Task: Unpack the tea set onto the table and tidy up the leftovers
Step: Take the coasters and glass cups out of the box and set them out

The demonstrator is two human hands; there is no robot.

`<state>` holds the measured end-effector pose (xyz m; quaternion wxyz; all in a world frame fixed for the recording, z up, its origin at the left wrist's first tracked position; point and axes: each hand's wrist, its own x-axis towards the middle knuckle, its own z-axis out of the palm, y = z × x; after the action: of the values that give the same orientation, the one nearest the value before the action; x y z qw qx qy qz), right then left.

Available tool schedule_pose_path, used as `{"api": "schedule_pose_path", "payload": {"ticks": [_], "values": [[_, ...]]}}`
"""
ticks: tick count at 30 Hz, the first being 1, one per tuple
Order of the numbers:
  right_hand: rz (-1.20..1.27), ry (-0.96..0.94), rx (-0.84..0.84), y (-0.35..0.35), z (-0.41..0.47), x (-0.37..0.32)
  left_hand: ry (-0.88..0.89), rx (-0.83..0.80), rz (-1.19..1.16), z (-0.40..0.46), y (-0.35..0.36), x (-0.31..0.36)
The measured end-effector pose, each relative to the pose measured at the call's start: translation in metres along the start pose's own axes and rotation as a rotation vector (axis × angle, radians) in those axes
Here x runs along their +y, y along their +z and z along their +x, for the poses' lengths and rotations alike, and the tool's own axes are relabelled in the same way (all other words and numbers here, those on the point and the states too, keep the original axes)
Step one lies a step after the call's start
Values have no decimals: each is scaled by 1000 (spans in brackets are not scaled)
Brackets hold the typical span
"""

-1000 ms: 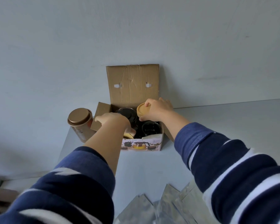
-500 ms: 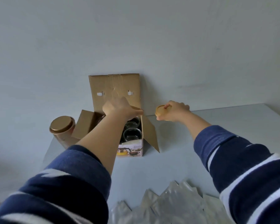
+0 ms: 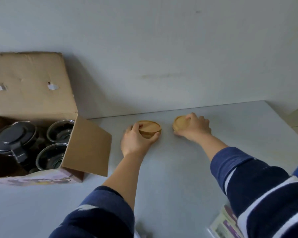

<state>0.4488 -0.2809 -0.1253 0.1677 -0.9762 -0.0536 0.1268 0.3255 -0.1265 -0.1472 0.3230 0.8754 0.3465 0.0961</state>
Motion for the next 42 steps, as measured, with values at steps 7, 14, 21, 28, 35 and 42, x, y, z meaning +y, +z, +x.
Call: {"api": "schedule_pose_path", "payload": {"ticks": [7,14,21,28,35,42], "values": [[74,-73,142,13,59,27,84,110,146,34,53,18],[62,-127,102,11,72,35,37,95,271,37,64,33],[197,-118,118,8,68,34,3,39,308,45,54,56],[203,-112,140,-15,33,47,15,75,297,9,45,70],[111,-75,87,2,-30,97,-58,89,291,-62,50,57],[79,-104,80,9,-43,116,-124,-4,267,-83,62,48]]}}
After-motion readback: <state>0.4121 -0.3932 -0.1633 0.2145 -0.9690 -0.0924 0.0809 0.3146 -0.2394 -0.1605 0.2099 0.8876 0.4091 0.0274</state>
